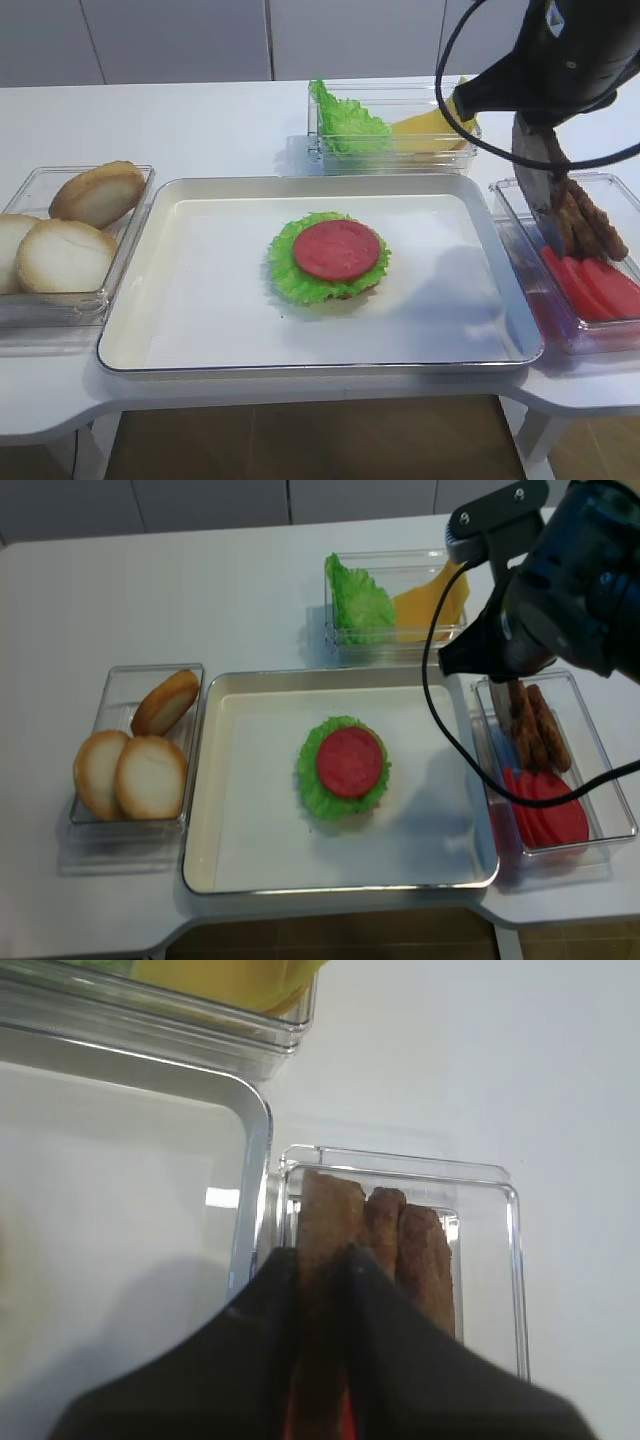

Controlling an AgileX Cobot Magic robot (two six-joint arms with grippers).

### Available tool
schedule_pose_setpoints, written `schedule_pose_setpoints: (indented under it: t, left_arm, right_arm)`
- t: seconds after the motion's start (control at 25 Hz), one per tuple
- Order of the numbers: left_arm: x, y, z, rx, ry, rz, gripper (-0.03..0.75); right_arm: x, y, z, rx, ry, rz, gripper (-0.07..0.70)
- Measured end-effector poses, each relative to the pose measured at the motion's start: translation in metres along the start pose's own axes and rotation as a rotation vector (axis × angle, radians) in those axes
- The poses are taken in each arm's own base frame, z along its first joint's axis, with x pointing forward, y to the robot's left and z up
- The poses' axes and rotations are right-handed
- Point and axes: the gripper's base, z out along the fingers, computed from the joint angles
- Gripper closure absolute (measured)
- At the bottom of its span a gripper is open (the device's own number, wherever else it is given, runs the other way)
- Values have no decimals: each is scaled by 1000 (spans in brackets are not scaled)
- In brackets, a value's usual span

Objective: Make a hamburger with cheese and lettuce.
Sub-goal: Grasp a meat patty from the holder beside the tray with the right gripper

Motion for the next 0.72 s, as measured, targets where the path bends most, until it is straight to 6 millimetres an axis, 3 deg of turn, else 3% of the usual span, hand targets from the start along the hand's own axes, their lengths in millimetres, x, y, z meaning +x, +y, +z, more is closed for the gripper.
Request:
schedule_pose_setpoints:
  t: [0.72]
  left_arm:
    - [0,0,0,0,0,0,300]
  right_arm:
    - [4,-6,-22,-66,-12,-9,512]
